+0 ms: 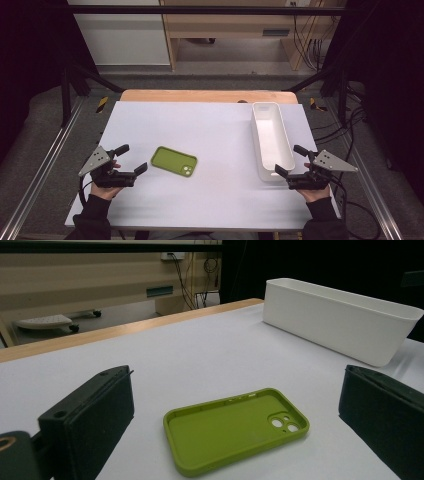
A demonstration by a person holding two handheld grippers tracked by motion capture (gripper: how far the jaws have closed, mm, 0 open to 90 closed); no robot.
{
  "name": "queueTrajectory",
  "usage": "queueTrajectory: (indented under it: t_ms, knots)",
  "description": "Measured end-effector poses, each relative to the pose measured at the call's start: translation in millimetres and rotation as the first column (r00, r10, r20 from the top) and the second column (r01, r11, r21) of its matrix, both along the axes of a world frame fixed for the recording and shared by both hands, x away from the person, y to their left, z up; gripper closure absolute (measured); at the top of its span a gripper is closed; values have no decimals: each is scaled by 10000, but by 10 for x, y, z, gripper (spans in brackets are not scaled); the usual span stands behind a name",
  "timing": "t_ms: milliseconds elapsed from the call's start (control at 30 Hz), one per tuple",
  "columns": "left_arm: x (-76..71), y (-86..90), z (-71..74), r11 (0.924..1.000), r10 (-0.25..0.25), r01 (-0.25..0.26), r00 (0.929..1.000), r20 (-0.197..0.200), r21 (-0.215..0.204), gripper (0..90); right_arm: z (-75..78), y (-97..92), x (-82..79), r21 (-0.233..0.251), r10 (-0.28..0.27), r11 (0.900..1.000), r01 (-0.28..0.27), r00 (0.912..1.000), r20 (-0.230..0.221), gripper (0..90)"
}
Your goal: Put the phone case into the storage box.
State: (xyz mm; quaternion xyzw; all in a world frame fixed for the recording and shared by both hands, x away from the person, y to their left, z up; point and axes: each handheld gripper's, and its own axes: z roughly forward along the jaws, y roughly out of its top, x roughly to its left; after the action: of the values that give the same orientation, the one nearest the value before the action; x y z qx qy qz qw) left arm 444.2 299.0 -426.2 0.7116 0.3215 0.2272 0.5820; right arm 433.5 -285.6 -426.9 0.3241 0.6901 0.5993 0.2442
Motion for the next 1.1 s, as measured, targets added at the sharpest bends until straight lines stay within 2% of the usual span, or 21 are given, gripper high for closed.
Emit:
queueTrajectory:
  t_ms: [100, 367, 400, 500, 533, 667, 1100]
  knots:
    - [-1, -8, 8, 10000, -7, 7, 10000, 24, -27, 7, 3, -4, -3, 5, 1, 10000, -1, 10000, 19, 0]
    - [1, -49, 54, 9997, -8, 7, 10000, 3, 239, 8, 10, -11, -8, 33, 25, 10000, -25, 10000, 6, 0]
    - [8, -70, 69, 9992, 22, -19, 10000, -86, 404, 8, 11, -17, -3, 54, 5, 10000, -5, 10000, 67, 1]
    - [17, -92, 76, 9986, 24, -15, 9999, -165, 522, 11, 15, -19, -3, 4, 9, 10000, -9, 10000, 46, 0]
    - [29, -123, 84, 9974, 128, -111, 9997, -227, 715, 13, 20, -19, -6, 53, 11, 10000, -12, 10000, 59, 1]
    - [61, -181, 105, 9960, 198, -165, 9992, -360, 879, 13, 20, -16, -4, -24, 2, 10000, -2, 10000, 53, 0]
    - [174, -309, 207, 9950, 285, -221, 9975, -645, 976, 13, 30, -18, -3, -98, -49, 9999, 50, 10000, 29, 0]
